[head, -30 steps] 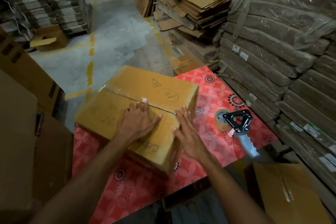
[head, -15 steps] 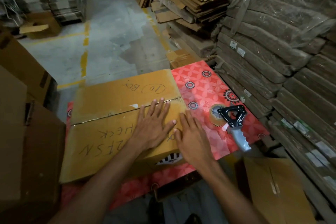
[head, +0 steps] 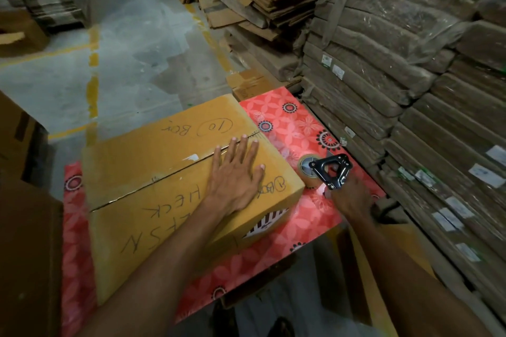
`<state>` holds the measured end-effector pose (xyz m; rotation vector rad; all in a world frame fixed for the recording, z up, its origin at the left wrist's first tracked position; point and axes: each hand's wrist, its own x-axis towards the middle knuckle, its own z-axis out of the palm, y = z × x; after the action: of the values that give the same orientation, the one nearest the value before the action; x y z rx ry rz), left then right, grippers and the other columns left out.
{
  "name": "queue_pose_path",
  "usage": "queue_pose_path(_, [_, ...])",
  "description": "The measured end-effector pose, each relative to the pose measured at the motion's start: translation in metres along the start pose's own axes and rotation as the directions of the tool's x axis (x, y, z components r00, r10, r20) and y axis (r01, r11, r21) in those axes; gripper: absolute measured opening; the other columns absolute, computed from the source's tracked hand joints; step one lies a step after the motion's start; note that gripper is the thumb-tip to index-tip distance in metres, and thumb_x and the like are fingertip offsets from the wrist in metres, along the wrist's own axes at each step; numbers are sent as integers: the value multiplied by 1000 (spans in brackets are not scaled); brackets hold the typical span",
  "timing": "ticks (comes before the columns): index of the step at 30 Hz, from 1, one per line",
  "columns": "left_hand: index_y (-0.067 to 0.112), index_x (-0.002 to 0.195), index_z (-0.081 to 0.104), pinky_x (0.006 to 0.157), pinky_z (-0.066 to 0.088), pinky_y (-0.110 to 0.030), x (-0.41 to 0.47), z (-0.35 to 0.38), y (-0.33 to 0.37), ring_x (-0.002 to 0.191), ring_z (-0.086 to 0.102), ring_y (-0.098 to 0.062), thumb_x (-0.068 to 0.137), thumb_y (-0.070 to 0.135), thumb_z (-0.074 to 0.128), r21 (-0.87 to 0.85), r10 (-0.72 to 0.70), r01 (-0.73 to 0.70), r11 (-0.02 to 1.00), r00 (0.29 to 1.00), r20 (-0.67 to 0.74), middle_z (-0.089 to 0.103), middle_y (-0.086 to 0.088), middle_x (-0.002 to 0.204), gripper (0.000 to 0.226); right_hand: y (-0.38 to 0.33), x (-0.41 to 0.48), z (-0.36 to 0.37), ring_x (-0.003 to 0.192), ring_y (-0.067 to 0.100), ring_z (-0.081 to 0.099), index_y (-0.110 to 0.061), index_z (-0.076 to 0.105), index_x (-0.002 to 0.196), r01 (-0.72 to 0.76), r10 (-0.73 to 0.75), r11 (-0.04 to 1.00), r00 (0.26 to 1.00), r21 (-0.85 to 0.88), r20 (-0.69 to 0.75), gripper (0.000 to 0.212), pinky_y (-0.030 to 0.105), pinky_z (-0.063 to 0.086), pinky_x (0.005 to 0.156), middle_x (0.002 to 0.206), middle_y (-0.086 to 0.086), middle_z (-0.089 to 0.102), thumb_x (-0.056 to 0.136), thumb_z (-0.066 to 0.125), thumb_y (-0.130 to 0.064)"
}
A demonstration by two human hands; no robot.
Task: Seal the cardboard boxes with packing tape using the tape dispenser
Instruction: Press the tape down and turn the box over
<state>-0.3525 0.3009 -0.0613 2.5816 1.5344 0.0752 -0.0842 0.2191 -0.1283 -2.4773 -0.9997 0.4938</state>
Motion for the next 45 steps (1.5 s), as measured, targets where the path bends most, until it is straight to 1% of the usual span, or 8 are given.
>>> queue_pose_path(6, [30,160,-12,124,-6,-55,8,2,2,153,-21,-20,103,60,2,-24,3,-3,1000,1000,-3,-19,3,166,66,46,25,50,96,24,64,-13,73,110,80,-22,981,950,-175,313,22,23,41,76,111,11,70,96,57,-19])
queue_pose_path(11, [29,161,-10,124,-7,-55,10,-1,2,154,-20,-22,103,60,2,-35,19,-19,999,1000,-8,-17,2,167,67,-7,20,22,74,23,51,-11,60,82,-259,199,945,940,199,276,18,30,40,64,83,9,56,93,59,-25])
queue_pose_path(18, [28,159,25,125,8,-53,27,-13,-2,155,11,-22,100,60,36,-382,36,-61,922,997,-73,18,1,167,68,-108,15,-56,37,12,30,-16,53,72,-336,-40,671,874,661,484,6,17,22,41,49,0,36,77,55,-17])
queue_pose_path(21, [22,129,61,99,49,-39,50,-44,-12,114,59,-18,85,49,67,-983,-230,73,167,973,34,63,1,125,51,-149,-9,-92,41,17,44,-9,60,75,-269,-280,570,825,776,491,8,21,33,41,54,5,49,70,64,-14])
queue_pose_path(23, [11,112,65,83,51,-35,68,-69,-25,84,62,-19,87,45,70,-905,-200,203,-375,935,293,65,-7,104,43,-169,-28,-99,43,18,47,-3,58,82,-195,-394,509,813,838,429,28,22,38,41,59,9,52,57,67,-12])
queue_pose_path(25, [0,110,67,91,54,-40,80,-94,-39,87,64,-26,89,53,68,-729,17,378,-570,893,450,66,-10,107,57,-187,-45,-97,44,19,47,0,58,85,-125,-465,475,805,871,369,37,23,38,40,61,10,52,51,68,-10])
queue_pose_path(38, [-4,87,63,60,63,-29,80,-96,-83,62,71,-23,95,-1,58,-543,180,467,-698,849,497,69,-18,76,9,-208,-71,-69,51,17,44,-6,53,82,35,-576,514,754,857,315,15,27,37,47,66,7,49,68,59,-5])
queue_pose_path(45, [-5,82,64,37,44,-18,114,-104,-82,42,56,-12,92,-3,60,-863,-108,404,-303,885,452,65,-15,63,10,-207,-66,-66,51,17,47,-3,56,90,91,-521,599,799,795,301,22,28,39,47,66,4,52,79,69,-16])
